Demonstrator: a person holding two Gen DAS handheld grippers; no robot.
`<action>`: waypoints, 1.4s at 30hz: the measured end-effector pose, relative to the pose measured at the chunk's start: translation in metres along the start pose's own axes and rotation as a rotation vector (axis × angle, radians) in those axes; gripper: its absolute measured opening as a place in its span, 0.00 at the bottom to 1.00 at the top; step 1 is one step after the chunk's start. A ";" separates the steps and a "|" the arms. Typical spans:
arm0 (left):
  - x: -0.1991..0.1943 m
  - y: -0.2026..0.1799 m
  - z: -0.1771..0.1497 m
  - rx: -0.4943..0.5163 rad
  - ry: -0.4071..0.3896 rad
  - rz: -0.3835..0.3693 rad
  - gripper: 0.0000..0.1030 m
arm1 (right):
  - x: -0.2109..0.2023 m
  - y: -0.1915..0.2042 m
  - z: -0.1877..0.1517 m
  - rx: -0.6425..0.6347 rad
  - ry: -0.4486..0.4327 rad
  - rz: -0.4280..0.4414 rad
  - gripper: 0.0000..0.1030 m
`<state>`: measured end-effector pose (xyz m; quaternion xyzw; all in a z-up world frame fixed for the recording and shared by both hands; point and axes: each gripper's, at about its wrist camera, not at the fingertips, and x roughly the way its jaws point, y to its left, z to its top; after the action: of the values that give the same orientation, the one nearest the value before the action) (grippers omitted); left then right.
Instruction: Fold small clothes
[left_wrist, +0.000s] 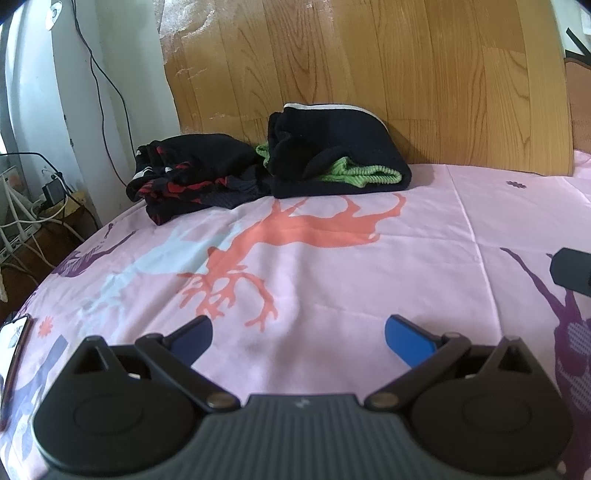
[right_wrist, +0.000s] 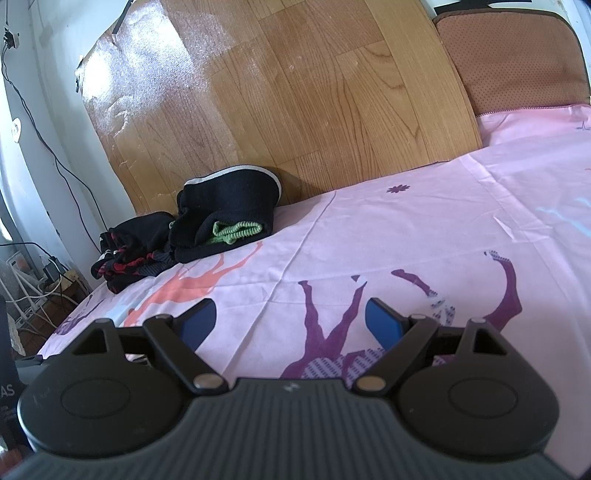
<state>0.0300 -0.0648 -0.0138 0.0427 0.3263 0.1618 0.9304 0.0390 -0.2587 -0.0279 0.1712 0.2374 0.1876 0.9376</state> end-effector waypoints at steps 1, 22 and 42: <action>0.000 0.000 0.000 -0.001 0.001 -0.001 1.00 | 0.000 0.000 0.000 0.000 0.000 0.000 0.87; 0.001 0.002 -0.001 -0.016 0.014 -0.015 1.00 | -0.001 -0.003 -0.005 0.004 0.000 -0.003 0.87; 0.002 0.006 0.000 -0.044 0.020 0.000 1.00 | 0.000 -0.003 -0.003 0.003 0.002 -0.003 0.87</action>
<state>0.0299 -0.0586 -0.0141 0.0207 0.3319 0.1695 0.9277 0.0376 -0.2603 -0.0316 0.1723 0.2386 0.1862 0.9374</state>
